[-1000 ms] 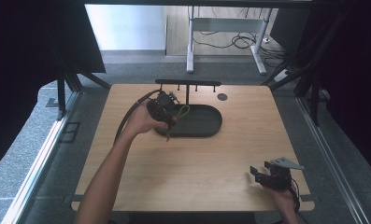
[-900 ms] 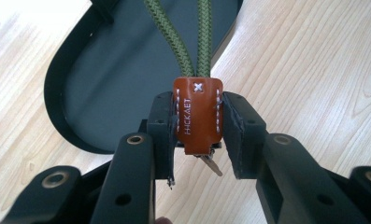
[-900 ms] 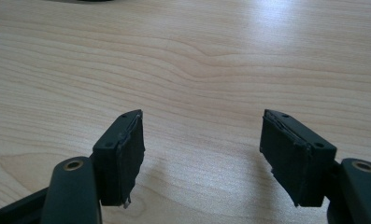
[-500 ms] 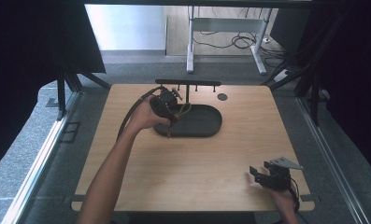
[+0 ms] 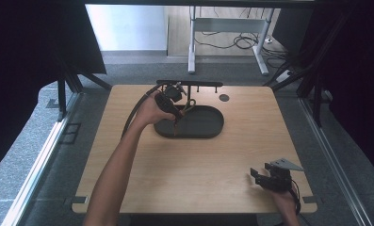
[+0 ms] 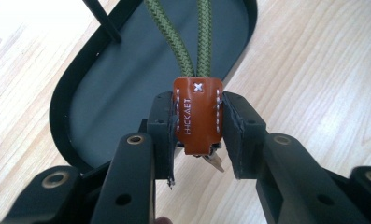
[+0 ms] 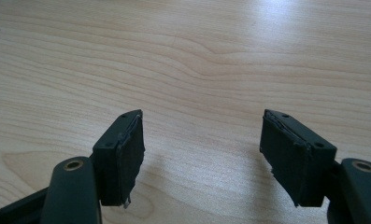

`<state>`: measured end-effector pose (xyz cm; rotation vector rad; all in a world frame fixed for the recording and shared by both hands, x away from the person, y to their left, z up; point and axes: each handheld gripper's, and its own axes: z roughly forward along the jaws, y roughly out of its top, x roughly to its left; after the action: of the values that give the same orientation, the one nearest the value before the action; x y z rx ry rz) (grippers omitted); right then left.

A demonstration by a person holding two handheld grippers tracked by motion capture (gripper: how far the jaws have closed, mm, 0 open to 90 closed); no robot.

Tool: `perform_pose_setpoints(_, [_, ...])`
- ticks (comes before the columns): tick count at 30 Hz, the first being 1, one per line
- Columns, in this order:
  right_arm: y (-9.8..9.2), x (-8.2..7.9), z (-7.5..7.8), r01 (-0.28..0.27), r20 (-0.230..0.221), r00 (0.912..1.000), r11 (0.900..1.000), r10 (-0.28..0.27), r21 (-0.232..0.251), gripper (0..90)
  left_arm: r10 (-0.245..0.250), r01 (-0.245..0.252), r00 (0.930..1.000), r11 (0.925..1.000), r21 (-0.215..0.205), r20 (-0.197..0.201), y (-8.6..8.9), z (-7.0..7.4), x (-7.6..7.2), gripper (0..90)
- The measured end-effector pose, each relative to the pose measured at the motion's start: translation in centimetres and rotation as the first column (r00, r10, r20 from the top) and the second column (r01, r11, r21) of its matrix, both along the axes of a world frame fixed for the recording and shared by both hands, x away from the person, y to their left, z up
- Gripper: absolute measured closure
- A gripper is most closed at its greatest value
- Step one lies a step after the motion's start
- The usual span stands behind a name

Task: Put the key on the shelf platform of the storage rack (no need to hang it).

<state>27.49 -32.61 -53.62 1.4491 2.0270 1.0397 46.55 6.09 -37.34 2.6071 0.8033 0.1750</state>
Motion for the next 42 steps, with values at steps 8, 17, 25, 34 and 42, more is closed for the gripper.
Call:
perform_pose_setpoints(8, [-0.2,0.0,0.0,0.006,0.001,1.0000,1.000,-0.006,0.001,31.1,0.003,-0.003,1.0000,0.9999,-0.011,-0.005,-0.8,-0.4,1.2,66.9])
perform_pose_setpoints(17, [-0.1,0.0,-0.1,0.001,-0.007,1.0000,1.000,-0.001,-0.001,31.1,0.023,-0.022,0.9997,0.9996,0.016,-0.001,-1.4,-2.3,2.5,66.8])
perform_pose_setpoints(25, [-0.1,0.0,-0.2,0.001,-0.006,1.0000,1.000,-0.001,-0.003,31.1,0.023,-0.022,0.9997,0.9990,0.040,-0.007,-2.1,-3.5,2.9,66.7])
perform_pose_setpoints(34, [0.0,0.1,-0.2,-0.001,-0.008,1.0000,1.000,0.001,-0.006,31.1,0.024,-0.023,0.9997,0.9988,0.043,-0.004,-2.4,-4.8,3.3,66.6])
perform_pose_setpoints(42, [-0.1,0.1,-0.2,0.000,-0.013,0.9999,1.000,0.000,-0.008,31.1,0.037,-0.035,0.9992,0.9965,0.076,-0.017,-2.3,-5.9,3.8,66.3])
